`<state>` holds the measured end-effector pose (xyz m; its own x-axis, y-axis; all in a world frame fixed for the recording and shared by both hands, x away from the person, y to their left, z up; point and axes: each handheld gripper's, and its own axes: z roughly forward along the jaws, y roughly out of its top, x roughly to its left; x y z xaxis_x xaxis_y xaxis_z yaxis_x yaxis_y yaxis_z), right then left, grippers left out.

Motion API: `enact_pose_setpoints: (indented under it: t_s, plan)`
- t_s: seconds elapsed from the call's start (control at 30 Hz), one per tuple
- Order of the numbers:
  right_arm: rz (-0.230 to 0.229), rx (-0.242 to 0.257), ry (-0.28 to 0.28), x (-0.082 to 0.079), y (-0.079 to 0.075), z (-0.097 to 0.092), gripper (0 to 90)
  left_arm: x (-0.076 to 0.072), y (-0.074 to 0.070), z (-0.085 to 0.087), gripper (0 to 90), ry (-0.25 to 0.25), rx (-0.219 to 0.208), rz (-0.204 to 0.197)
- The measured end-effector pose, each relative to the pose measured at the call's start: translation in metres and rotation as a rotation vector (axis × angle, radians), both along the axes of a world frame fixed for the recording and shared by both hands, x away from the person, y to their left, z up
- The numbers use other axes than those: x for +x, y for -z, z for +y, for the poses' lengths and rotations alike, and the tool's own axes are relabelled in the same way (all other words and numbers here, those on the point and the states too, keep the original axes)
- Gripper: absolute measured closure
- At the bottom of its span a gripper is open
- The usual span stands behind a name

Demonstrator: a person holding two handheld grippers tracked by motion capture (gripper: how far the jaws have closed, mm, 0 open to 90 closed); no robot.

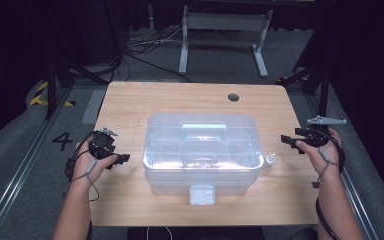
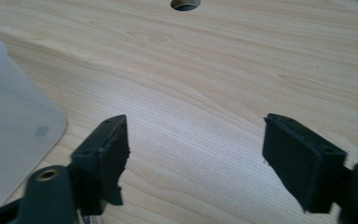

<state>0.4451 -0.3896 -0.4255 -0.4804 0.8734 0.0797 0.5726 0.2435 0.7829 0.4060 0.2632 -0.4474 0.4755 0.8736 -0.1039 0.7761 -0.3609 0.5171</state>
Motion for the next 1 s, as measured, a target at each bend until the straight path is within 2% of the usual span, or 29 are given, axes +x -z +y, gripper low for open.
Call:
enact_pose_setpoints:
  t_s: [0.13,0.23,0.27,0.3,0.33,0.37,0.4,0.5,0.6,0.7,0.77,0.8,0.83,0.87,0.9,0.97,1.0]
  plan:
    - [0.009,-0.003,-0.007,-0.0008,0.0011,0.0007,22.8,0.0008,-0.0033,0.0001,30.2,0.0,-0.003,-0.007]
    - [0.007,-0.024,-0.006,-0.0018,0.0008,-0.0005,32.3,0.0013,-0.0045,-0.0005,31.0,0.001,-0.006,-0.014]
    - [0.007,-0.024,-0.006,-0.0018,0.0008,-0.0005,32.3,0.0013,-0.0045,-0.0005,31.4,0.001,-0.006,-0.014]
    - [0.025,-0.06,-0.023,-0.0024,-0.0002,-0.0025,44.4,0.0012,-0.0045,-0.0005,32.2,0.003,-0.011,-0.013]
    - [0.025,-0.06,-0.023,-0.0024,-0.0002,-0.0025,44.4,0.0015,-0.0044,0.0001,32.2,0.009,-0.013,-0.01]
    - [0.018,-0.085,-0.05,-0.0032,-0.0006,-0.004,48.9,0.0013,-0.004,0.0006,31.8,0.005,-0.023,-0.009]
    - [0.018,-0.085,-0.05,-0.0032,-0.0006,-0.004,48.9,0.0013,-0.004,0.0006,31.8,0.005,-0.023,-0.009]
    - [0.007,-0.088,-0.063,-0.0045,-0.0006,-0.005,51.8,0.0018,-0.0016,0.0032,32.9,0.016,0.016,-0.021]
    - [-0.011,-0.08,-0.065,-0.0053,-0.0017,-0.0052,52.8,0.0018,-0.0004,0.0043,33.1,0.023,0.004,-0.029]
    - [-0.032,-0.093,-0.078,-0.0054,-0.0018,-0.0039,53.7,0.0013,-0.0022,0.0034,33.2,0.041,-0.003,-0.047]
    - [-0.051,-0.072,-0.093,-0.0052,-0.0005,-0.0022,53.7,0.0009,-0.0037,0.0031,35.2,0.061,-0.013,-0.067]
    - [-0.059,-0.06,-0.096,-0.0051,-0.0003,-0.0017,53.8,0.0004,-0.0039,0.0027,36.5,0.088,-0.007,-0.107]
    - [-0.055,-0.056,-0.095,-0.0051,-0.0003,-0.0013,53.8,0.0005,-0.0036,0.0027,36.3,0.114,-0.003,-0.136]
    - [-0.043,-0.059,-0.089,-0.0054,-0.0005,-0.0014,54.5,0.0001,-0.0045,0.003,37.3,0.132,-0.003,-0.134]
    - [-0.03,-0.08,-0.085,-0.0058,-0.0004,-0.0023,55.4,-0.0002,-0.0053,0.0036,41.0,0.126,-0.009,-0.117]
    - [0.012,-0.076,-0.065,-0.0062,0.0015,-0.005,56.8,-0.0005,-0.0064,0.0051,44.4,0.117,-0.017,-0.122]
    - [0.012,-0.076,-0.065,-0.0062,0.0015,-0.005,56.8,-0.0007,-0.0082,0.0072,44.4,0.11,-0.03,-0.127]
